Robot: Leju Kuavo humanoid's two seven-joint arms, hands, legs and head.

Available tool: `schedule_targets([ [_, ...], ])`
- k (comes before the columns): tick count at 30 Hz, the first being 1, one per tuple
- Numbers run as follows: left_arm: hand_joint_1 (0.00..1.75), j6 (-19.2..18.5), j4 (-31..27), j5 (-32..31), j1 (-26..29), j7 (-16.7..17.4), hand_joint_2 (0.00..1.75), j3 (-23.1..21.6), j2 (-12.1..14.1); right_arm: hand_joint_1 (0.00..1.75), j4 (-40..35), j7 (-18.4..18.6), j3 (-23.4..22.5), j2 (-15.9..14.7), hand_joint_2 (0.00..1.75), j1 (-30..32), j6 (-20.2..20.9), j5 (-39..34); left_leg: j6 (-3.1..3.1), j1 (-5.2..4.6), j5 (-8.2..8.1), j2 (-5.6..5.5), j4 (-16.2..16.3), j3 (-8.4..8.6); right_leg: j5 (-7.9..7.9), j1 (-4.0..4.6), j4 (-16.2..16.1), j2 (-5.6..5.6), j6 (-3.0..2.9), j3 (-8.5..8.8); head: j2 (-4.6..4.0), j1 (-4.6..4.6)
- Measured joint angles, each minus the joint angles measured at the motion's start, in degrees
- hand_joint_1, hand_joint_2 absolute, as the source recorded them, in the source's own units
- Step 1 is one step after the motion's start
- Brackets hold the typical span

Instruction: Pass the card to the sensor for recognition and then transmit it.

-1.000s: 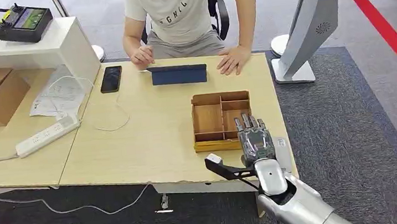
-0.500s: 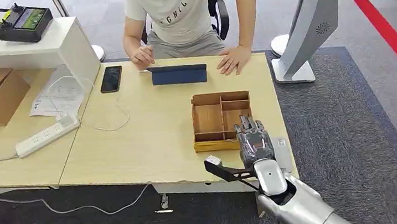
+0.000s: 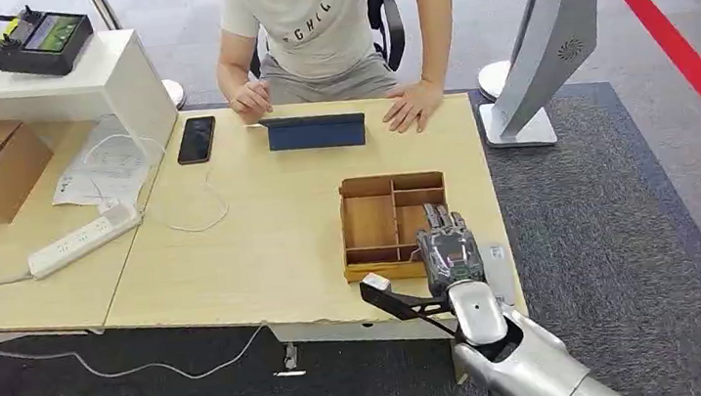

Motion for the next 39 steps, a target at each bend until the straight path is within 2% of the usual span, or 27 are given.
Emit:
schedule_targets([
  [31, 0.0, 0.96, 0.0, -0.17, -0.01, 0.92, 0.0, -0.74, 0.02, 1.75, 2.91, -2.01, 1.22, 0.96, 1.75, 0.78, -7.32, -3.85, 0.0, 0.0, 0.0, 0.0, 0.0, 0.01, 0.0, 0.0, 0.0, 0.0, 0.0, 0.0, 0.0, 0.0],
  [35, 0.0, 0.83, 0.0, -0.2, 0.0, 0.85, 0.0, -0.74, 0.04, 1.59, 3.34, -1.88, 1.38, 1.05, 1.75, 0.78, -7.76, -3.85, 0.0, 0.0, 0.0, 0.0, 0.0, 0.01, 0.0, 0.0, 0.0, 0.0, 0.0, 0.01, 0.0, 0.0],
  [37, 0.0, 0.83, 0.0, -0.2, -0.01, 0.85, 0.0, -0.77, 0.09, 1.62, 3.56, -1.81, 1.42, 1.05, 1.75, 0.77, -7.91, -3.85, 0.0, 0.0, 0.0, 0.01, 0.0, 0.02, 0.0, 0.0, 0.0, 0.0, 0.0, 0.02, 0.0, 0.0],
  [38, 0.0, 0.83, 0.02, -0.2, -0.01, 0.85, 0.0, -0.76, 0.11, 1.75, 3.58, -1.77, 1.42, 1.03, 1.75, 0.77, -7.91, -3.85, 0.0, 0.0, 0.0, 0.0, 0.0, 0.03, 0.0, 0.0, 0.0, 0.0, 0.0, 0.02, 0.0, 0.0],
  [39, 0.0, 0.83, 0.0, -0.2, -0.01, 0.85, 0.0, -0.77, 0.13, 1.75, 3.61, -1.75, 1.44, 1.03, 1.75, 0.77, -7.91, -3.85, 0.0, 0.0, 0.0, 0.0, 0.0, 0.03, 0.0, 0.0, -0.01, 0.0, 0.0, 0.02, 0.0, 0.0],
])
